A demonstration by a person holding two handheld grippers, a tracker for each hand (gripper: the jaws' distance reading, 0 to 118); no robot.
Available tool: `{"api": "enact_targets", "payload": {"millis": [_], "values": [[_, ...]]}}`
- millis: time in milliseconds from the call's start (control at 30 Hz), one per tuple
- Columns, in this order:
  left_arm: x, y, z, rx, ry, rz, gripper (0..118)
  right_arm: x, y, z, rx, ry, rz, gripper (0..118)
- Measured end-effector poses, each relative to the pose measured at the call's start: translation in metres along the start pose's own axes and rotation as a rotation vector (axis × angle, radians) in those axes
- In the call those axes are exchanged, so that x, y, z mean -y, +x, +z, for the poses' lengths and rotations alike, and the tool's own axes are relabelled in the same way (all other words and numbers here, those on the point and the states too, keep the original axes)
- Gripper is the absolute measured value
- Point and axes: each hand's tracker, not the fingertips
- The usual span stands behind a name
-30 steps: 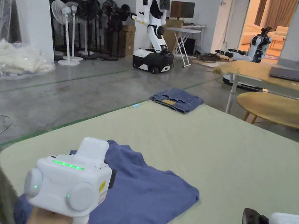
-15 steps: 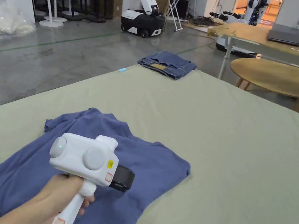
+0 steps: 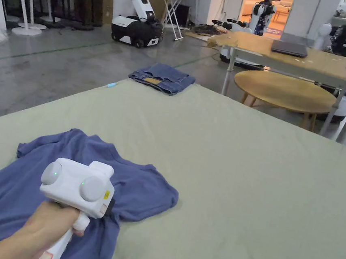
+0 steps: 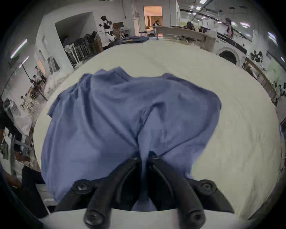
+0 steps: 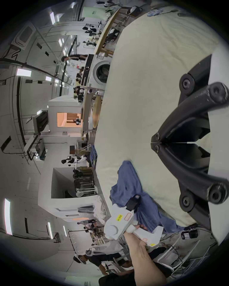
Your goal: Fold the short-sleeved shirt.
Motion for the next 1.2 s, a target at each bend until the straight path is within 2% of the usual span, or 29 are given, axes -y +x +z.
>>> {"api": "enact_targets", "payload": {"millis": [133, 267, 367, 600, 833, 933, 1000, 1133, 1200], "values": [[-0.010, 0.018, 0.049, 0.036, 0.122, -0.010, 0, 0.000, 0.030, 0.028, 0.067, 0.026, -0.008, 0], [-0.024, 0.061, 0.094, 0.053, 0.166, -0.122, 0, 0.001, 0.063, 0.062, 0.134, 0.049, -0.053, 0], [-0.034, 0.101, 0.125, 0.158, 0.216, -0.145, 0, 0.005, 0.085, 0.088, 0.199, 0.068, -0.065, 0], [-0.050, 0.252, 0.176, 0.362, 0.291, -0.314, 0, 0.019, 0.130, 0.149, 0.340, 0.098, -0.120, 0], [-0.029, 0.428, 0.209, 0.658, 0.285, -0.480, 0, 0.032, 0.172, 0.183, 0.470, 0.085, -0.164, 0], [-0.008, 0.489, 0.206, 0.771, 0.223, -0.501, 0, 0.039, 0.186, 0.188, 0.519, 0.074, -0.185, 0], [0.009, 0.519, 0.194, 0.796, 0.175, -0.532, 0, 0.043, 0.195, 0.189, 0.535, 0.063, -0.202, 0], [0.048, 0.553, 0.144, 0.773, 0.005, -0.542, 0, 0.054, 0.206, 0.184, 0.556, 0.031, -0.211, 0], [0.065, 0.558, 0.122, 0.716, -0.065, -0.549, 0, 0.060, 0.209, 0.180, 0.556, 0.017, -0.226, 0]]}}
